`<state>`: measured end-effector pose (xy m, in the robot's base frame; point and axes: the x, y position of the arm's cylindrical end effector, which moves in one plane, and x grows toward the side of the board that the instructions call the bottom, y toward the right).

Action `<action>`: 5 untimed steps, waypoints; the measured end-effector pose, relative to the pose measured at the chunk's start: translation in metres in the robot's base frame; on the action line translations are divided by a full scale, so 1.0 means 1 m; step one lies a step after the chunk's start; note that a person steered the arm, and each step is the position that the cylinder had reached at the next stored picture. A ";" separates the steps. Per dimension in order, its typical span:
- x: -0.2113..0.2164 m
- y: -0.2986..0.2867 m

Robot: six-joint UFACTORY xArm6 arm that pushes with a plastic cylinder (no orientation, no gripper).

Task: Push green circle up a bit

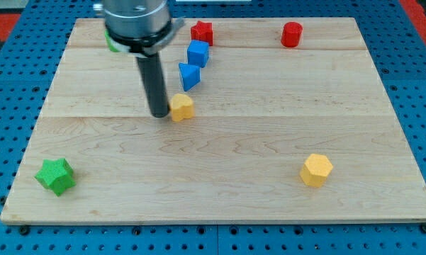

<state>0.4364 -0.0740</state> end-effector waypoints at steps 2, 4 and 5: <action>-0.030 -0.047; -0.135 -0.065; -0.136 -0.109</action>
<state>0.2999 -0.1830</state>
